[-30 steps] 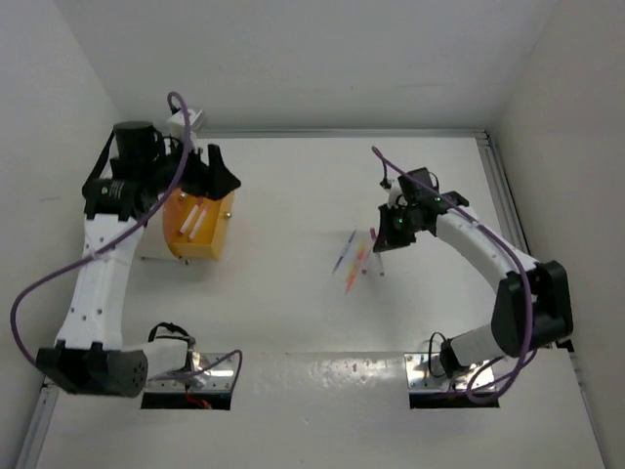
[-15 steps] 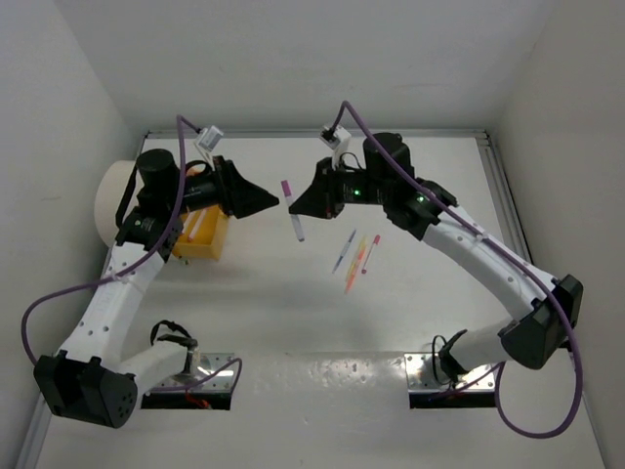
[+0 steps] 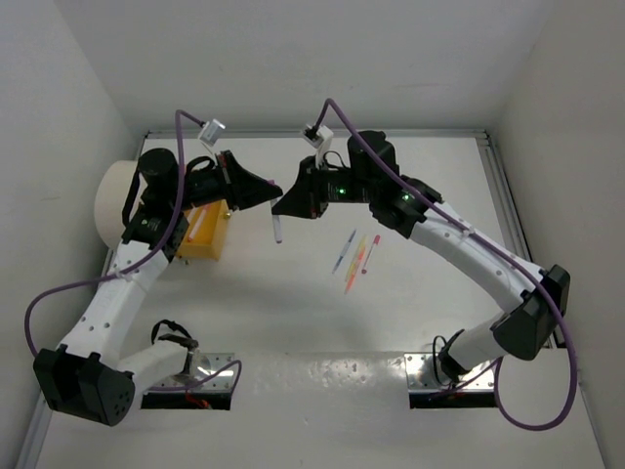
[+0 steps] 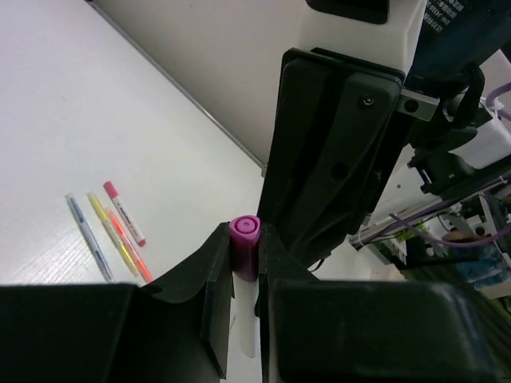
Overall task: Sort the stationery into containers
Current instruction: Place the pen in the drawer.
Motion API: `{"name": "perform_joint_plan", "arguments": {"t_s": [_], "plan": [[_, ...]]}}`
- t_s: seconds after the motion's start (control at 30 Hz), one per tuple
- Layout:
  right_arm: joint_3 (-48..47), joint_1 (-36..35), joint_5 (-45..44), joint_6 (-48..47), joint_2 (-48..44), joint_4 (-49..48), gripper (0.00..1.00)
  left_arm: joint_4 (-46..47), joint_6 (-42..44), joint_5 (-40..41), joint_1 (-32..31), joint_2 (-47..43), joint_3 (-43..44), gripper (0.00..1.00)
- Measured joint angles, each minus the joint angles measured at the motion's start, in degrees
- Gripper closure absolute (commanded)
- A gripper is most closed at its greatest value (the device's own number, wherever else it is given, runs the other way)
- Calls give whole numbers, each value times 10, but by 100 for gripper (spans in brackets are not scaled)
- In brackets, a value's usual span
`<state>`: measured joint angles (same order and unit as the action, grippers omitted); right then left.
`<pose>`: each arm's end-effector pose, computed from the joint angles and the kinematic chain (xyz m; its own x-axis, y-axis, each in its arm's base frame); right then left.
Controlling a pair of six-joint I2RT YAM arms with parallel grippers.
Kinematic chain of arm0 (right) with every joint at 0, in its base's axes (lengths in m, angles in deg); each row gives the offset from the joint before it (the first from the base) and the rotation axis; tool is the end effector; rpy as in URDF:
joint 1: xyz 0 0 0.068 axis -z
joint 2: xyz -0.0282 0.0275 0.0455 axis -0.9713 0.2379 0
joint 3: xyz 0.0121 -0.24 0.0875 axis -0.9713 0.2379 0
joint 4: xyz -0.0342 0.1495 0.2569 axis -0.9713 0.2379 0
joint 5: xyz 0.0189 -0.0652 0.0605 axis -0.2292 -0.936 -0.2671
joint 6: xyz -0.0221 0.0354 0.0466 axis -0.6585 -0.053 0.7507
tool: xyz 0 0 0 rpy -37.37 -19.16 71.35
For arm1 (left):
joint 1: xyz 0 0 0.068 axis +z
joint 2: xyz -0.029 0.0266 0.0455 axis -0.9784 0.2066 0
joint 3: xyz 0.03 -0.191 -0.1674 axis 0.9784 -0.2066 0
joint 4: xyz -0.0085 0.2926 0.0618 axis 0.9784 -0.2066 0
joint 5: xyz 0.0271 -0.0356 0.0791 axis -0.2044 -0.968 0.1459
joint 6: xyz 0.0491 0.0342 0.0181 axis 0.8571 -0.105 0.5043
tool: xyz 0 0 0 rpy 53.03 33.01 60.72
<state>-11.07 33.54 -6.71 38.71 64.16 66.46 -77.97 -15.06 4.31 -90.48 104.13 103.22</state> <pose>0.2747 0.2879 0.3758 -0.6662 0.0092 -0.7457 -0.7050 0.3185 0.6337 0.2733 -0.1001 0.3916 -0.6129 -0.2760 -0.7404 0.6912 0.2668 -0.6716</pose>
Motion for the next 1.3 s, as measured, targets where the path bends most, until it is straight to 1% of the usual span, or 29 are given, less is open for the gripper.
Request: {"name": "perform_joint_plan", "arguments": {"t_s": [0.03, 0.07, 0.23, 0.27, 0.3, 0.37, 0.47, 0.53, 0.6, 0.67, 0.7, 0.77, 0.83, 0.87, 0.9, 1.0, 1.1, 1.13, 1.23, 1.3], "plan": [[0, -2, -2, 0, 0, 0, 100, 8, -6, -3, 0, 1, -2, 95], [0, -2, -3, 2, 0, 0, 93, 11, -9, -2, 0, 1, -3, 99], [-4, 0, -17, 0, 0, 6, 58, 19, -24, -17, 15, 4, -5, 100], [-5, 3, -21, 0, -1, 8, 44, 17, -22, -22, 22, 6, -4, 100], [-5, 6, -24, -1, -3, 11, 39, 12, -20, -27, 28, 8, 0, 100], [-5, 24, -35, -2, -10, 20, 33, -26, 0, -38, 43, 22, 26, 100], [-2, 67, -54, -3, -34, 39, 32, -111, 71, -51, 63, 59, 100, 100], [-2, 103, -64, -5, -52, 54, 31, -205, 144, -42, 75, 93, 173, 100], [2, 142, -68, -12, -70, 69, 29, -311, 226, -5, 83, 129, 256, 100], [16, 180, -72, -23, -86, 82, 29, -397, 302, 64, 87, 159, 324, 100], [25, 197, -75, -30, -92, 92, 27, -434, 334, 103, 89, 170, 351, 100], [47, 221, -80, -49, -96, 109, 25, -507, 398, 204, 90, 187, 397, 100], [66, 233, -82, -68, -90, 132, 23, -560, 443, 290, 93, 200, 428, 100], [71, 237, -82, -80, -82, 149, 22, -586, 461, 329, 95, 207, 443, 98], [73, 242, -81, -90, -73, 165, 23, -613, 483, 377, 99, 213, 453, 96], [74, 252, -81, -118, -37, 200, 28, -652, 510, 446, 110, 228, 458, 93], [85, 269, -84, -126, -7, 215, 34, -673, 529, 504, 115, 246, 444, 91], [90, 274, -91, -127, 2, 217, 38, -674, 533, 517, 115, 251, 437, 91], [102, 287, -111, -122, 30, 226, 39, -674, 541, 548, 115, 273, 420, 90], [107, 299, -120, -111, 50, 227, 39, -670, 543, 554, 115, 289, 414, 90]]}}
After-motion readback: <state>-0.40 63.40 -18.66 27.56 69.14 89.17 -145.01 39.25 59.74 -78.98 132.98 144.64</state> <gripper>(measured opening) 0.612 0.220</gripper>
